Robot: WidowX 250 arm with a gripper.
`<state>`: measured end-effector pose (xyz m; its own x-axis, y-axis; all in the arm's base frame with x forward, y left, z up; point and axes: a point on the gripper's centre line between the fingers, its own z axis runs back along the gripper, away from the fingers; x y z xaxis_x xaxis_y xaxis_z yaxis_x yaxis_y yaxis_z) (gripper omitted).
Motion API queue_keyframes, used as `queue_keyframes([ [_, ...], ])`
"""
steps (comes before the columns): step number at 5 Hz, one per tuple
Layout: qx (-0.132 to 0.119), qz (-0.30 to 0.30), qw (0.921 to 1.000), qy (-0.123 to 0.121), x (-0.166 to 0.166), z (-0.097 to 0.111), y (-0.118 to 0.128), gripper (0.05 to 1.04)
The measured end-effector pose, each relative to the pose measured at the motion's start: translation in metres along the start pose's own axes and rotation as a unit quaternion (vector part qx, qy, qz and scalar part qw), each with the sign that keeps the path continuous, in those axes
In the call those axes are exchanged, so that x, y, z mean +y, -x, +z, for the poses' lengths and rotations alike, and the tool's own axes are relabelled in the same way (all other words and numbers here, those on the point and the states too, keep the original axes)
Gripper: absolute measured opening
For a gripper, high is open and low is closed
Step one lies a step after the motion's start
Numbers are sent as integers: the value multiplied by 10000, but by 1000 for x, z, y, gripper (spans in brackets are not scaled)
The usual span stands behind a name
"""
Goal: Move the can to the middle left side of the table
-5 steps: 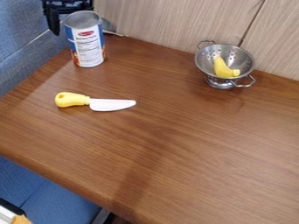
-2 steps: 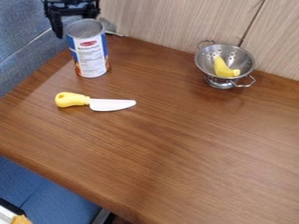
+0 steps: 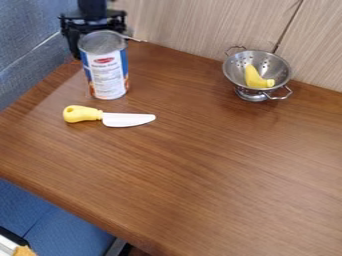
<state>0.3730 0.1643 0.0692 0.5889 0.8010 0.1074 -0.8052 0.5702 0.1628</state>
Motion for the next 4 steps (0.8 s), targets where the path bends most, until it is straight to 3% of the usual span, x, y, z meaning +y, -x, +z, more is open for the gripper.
queue_keyframes([
  [3,-59,-357,9993,51,1,-1,38,1001],
  [4,-251,-459,9986,28,1,9,46,1001],
])
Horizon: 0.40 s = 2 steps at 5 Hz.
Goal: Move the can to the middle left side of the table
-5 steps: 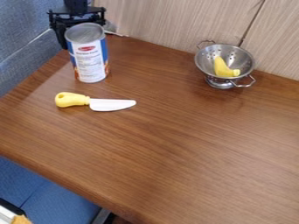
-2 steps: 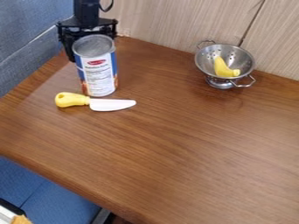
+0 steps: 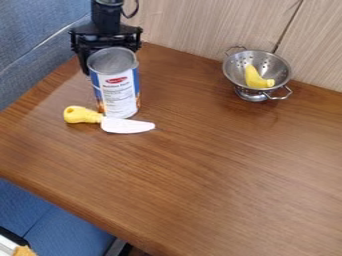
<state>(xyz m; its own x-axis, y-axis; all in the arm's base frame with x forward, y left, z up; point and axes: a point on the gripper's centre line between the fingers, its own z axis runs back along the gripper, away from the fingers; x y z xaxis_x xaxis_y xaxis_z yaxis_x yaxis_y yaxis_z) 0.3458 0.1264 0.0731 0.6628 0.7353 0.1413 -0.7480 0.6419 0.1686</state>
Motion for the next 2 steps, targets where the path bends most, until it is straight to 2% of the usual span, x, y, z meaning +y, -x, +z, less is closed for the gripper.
queue_keyframes([
  [1,70,-93,9998,155,-2,6,7,1001],
  [2,91,-138,9997,182,-3,6,7,1001],
])
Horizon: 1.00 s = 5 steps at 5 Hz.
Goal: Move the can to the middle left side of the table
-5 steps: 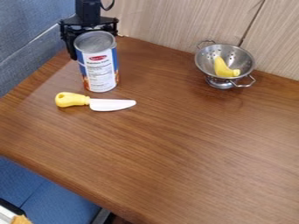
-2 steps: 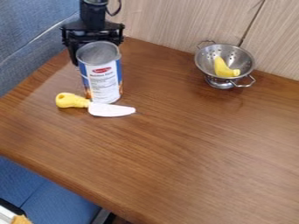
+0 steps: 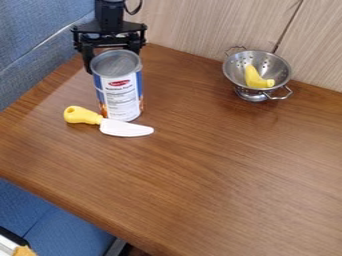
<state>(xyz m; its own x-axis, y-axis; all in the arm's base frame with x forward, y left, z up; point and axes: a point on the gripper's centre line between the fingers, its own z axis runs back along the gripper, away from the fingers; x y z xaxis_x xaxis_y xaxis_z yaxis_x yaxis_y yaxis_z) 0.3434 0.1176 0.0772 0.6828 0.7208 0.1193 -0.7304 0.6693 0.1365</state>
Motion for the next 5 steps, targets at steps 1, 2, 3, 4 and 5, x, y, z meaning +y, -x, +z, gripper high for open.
queue_keyframes([
  [1,-68,77,9998,145,-6,10,-7,1001],
  [2,-177,251,9989,348,-10,27,-19,1001],
  [3,-411,417,9970,512,-6,47,-34,1001],
  [4,-437,370,9948,847,-7,64,-41,1001],
  [5,-439,363,9948,841,-5,64,-42,1001],
])
